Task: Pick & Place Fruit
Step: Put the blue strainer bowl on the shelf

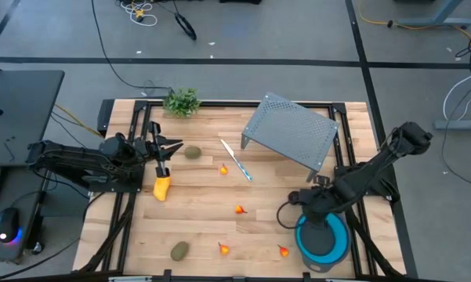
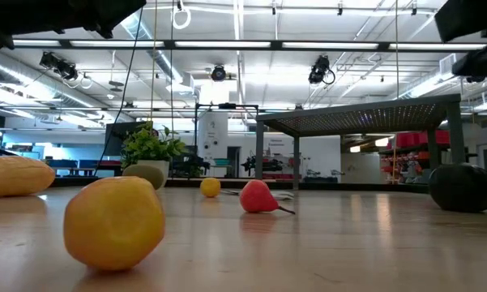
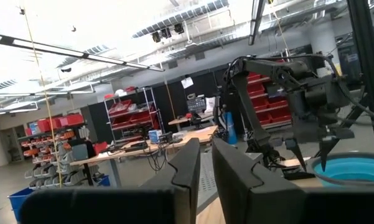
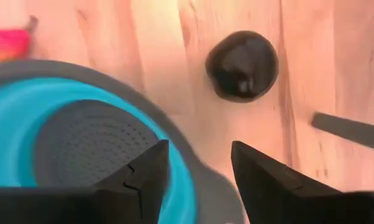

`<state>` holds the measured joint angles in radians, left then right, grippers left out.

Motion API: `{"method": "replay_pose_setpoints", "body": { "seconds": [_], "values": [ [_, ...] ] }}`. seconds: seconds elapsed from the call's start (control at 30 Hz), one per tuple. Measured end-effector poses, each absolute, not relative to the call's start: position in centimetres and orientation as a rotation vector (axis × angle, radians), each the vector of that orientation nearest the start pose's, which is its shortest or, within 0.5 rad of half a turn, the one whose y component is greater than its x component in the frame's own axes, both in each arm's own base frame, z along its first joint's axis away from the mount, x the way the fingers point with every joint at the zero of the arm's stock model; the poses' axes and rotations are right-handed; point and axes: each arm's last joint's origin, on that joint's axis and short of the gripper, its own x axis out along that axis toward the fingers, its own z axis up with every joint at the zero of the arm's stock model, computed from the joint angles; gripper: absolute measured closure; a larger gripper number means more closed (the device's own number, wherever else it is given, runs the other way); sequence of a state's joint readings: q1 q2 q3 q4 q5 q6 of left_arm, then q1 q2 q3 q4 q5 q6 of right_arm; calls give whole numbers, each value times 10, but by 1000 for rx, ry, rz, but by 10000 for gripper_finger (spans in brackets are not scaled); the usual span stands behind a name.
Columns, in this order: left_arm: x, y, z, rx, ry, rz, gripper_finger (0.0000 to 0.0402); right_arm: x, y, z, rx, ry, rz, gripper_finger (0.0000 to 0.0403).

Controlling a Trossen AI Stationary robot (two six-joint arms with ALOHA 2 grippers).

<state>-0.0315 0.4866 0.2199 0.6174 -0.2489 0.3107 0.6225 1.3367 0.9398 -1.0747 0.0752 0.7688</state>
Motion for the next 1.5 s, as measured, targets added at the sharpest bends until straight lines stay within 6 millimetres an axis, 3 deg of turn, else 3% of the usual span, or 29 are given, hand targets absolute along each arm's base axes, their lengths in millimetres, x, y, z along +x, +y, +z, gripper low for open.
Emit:
{"method": "replay_pose_setpoints", "body": {
  "seconds": [0.67, 1.03, 1.13, 1.33, 1.5],
  "values": [
    [130, 3, 251, 260, -287, 265, 349, 192, 135, 199, 25, 1529, -75, 224],
    [130, 3, 251, 261, -288, 266, 349, 192, 138, 199, 83, 1565, -11, 349],
    [130, 3, 251, 261, -288, 265, 349, 192, 138, 200, 108, 1577, 7, 362],
    [130, 3, 251, 261, -288, 265, 349, 197, 139, 217, 134, 1573, 2, 365],
    [130, 3, 251, 261, -288, 266, 349, 206, 141, 254, 123, 1494, 13, 369]
  ]
}}
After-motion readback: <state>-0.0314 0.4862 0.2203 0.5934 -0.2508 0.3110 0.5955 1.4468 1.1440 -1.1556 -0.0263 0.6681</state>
